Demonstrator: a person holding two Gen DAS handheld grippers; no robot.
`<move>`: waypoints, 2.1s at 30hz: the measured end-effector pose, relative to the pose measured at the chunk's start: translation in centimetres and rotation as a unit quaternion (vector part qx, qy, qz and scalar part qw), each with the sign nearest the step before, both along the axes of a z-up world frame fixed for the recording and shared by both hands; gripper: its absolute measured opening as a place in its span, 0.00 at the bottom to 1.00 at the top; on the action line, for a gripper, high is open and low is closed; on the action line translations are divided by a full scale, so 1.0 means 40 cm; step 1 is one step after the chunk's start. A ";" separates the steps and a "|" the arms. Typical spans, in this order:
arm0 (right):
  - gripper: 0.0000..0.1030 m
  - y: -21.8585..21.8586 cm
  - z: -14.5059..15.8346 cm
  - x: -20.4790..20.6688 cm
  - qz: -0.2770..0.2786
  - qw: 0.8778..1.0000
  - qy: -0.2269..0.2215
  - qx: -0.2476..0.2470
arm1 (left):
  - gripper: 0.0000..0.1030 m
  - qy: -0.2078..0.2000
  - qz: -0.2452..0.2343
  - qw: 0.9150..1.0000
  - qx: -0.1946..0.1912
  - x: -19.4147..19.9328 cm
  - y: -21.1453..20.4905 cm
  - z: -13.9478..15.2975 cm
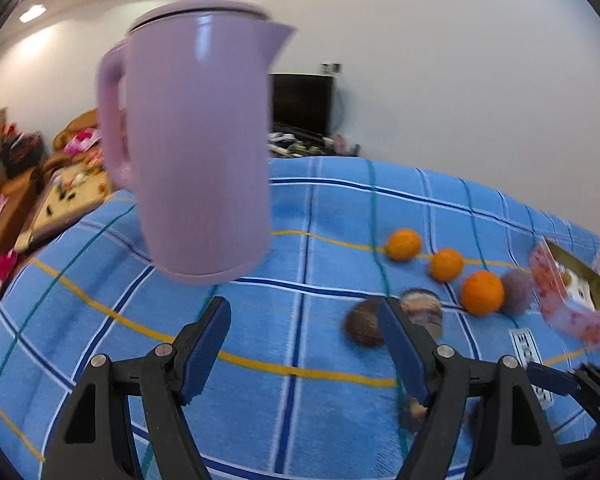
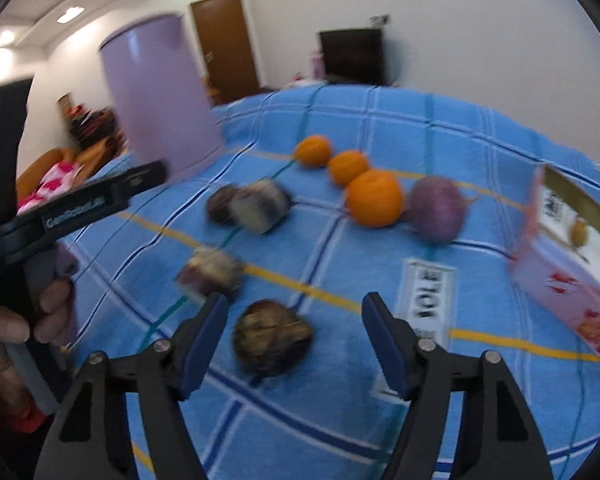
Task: Organize fruits
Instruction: 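Grasp a brown round fruit with the right tool while the left grasps a striped cake slice, then lift both held items and carry them toward the pink tin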
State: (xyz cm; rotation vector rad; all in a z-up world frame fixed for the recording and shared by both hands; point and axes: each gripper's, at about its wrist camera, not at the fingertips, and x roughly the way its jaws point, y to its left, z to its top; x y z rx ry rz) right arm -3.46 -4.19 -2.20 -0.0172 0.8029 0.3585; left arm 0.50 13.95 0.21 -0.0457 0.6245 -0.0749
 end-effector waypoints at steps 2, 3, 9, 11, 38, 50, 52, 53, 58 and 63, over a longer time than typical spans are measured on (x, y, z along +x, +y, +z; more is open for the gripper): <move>0.65 0.021 -0.010 0.004 0.014 1.000 0.010 -0.015 | 0.75 -0.007 -0.013 1.000 0.021 -0.010 -0.023 0.001; 0.60 0.032 -0.017 0.006 0.019 0.999 0.017 -0.026 | 0.75 -0.009 -0.020 0.999 0.029 -0.014 -0.032 0.001; 0.49 0.064 -0.033 0.013 0.031 0.997 0.029 -0.067 | 0.75 -0.006 -0.035 0.999 0.036 -0.021 -0.051 -0.002; 0.48 0.070 -0.034 0.009 0.031 0.996 0.026 -0.077 | 0.75 -0.006 -0.035 0.999 0.036 -0.022 -0.051 -0.002; 0.48 -0.115 0.053 0.009 -0.144 0.984 -0.092 -0.043 | 0.70 0.075 -0.100 0.987 0.106 -0.039 -0.208 -0.075; 0.48 -0.115 0.051 0.009 -0.142 0.985 -0.091 -0.039 | 0.39 0.101 -0.124 0.981 0.107 -0.036 -0.235 -0.097; 0.48 -0.115 0.052 0.008 -0.142 0.985 -0.092 -0.038 | 0.39 0.101 -0.123 0.982 0.098 -0.037 -0.230 -0.094; 0.48 -0.116 0.052 0.007 -0.143 0.985 -0.094 -0.036 | 0.39 0.098 -0.122 0.983 0.092 -0.037 -0.227 -0.091; 0.48 -0.126 0.061 -0.003 -0.149 0.982 -0.109 -0.027 | 0.39 0.057 -0.099 0.990 0.078 -0.049 -0.214 -0.059; 0.48 -0.128 0.072 -0.013 -0.151 0.979 -0.131 -0.033 | 0.39 0.007 -0.072 0.994 0.082 -0.066 -0.214 -0.028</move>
